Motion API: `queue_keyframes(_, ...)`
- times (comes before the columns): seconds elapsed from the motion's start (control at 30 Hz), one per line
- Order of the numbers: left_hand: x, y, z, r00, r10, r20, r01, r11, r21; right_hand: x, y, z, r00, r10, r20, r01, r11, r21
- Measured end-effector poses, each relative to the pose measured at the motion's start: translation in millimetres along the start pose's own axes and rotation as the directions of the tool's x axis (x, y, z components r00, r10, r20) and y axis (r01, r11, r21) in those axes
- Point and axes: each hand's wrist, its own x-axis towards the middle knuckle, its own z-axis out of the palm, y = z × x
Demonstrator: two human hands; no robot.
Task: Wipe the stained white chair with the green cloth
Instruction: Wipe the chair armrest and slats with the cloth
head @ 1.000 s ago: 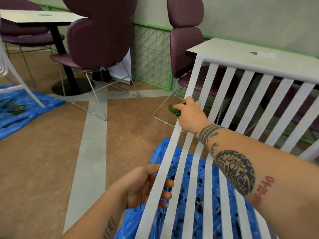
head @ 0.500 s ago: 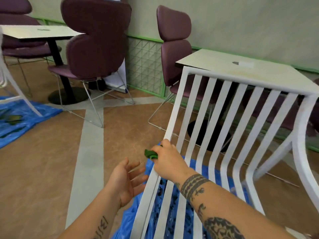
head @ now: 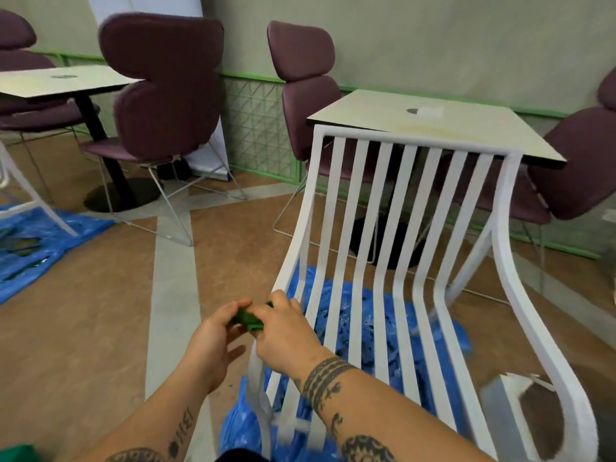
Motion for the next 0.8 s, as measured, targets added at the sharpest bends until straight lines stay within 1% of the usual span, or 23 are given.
queue_keyframes(0.1,-17,-15,-20,1.0,-0.002,0.026,-0.002,0.991,0.134,-23,-9,5,0.999,-0.03,0.03,0.03,1.0,0.003)
queue_keyframes(0.2,-31,-24,-31,1.0,0.011,0.0,-0.011,0.965,0.261,-42,-12,15,0.998,-0.041,0.055,0.041,0.999,0.005)
queue_keyframes(0.3,-41,-23,-34,0.998,0.067,-0.024,-0.054,0.934,0.352,-53,-13,20,0.996,-0.033,0.087,0.025,0.995,0.092)
queue_keyframes(0.37,-50,-20,-32,0.992,0.122,-0.038,-0.099,0.923,0.373,-63,-13,18,0.991,-0.009,0.132,-0.016,0.983,0.184)
queue_keyframes(0.4,-54,-19,-30,0.988,0.152,-0.037,-0.128,0.921,0.367,-68,-13,15,0.991,0.013,0.136,-0.046,0.969,0.241)
queue_keyframes(0.47,-61,-11,-22,0.977,0.21,-0.025,-0.192,0.93,0.315,-77,-13,1,0.994,0.054,0.091,-0.083,0.929,0.36)
queue_keyframes(0.53,-66,2,-8,0.967,0.256,-0.005,-0.248,0.939,0.238,-83,-12,-25,0.997,0.06,0.055,-0.078,0.893,0.443)
queue_keyframes(0.6,-73,21,10,0.953,0.302,0.021,-0.301,0.933,0.196,-86,-11,-56,0.999,0.048,0.02,-0.052,0.88,0.472)
queue_keyframes(0.7,-86,54,41,0.92,0.374,0.118,-0.388,0.911,0.139,-82,-8,-106,0.979,0.143,-0.143,-0.047,0.849,0.527)
queue_keyframes(0.73,-91,64,51,0.904,0.393,0.169,-0.413,0.904,0.109,-79,-7,-122,0.964,0.193,-0.183,-0.054,0.817,0.575)
queue_keyframes(0.8,-99,79,71,0.869,0.407,0.281,-0.444,0.892,0.08,-75,-11,-151,0.944,0.265,-0.195,-0.049,0.698,0.714)
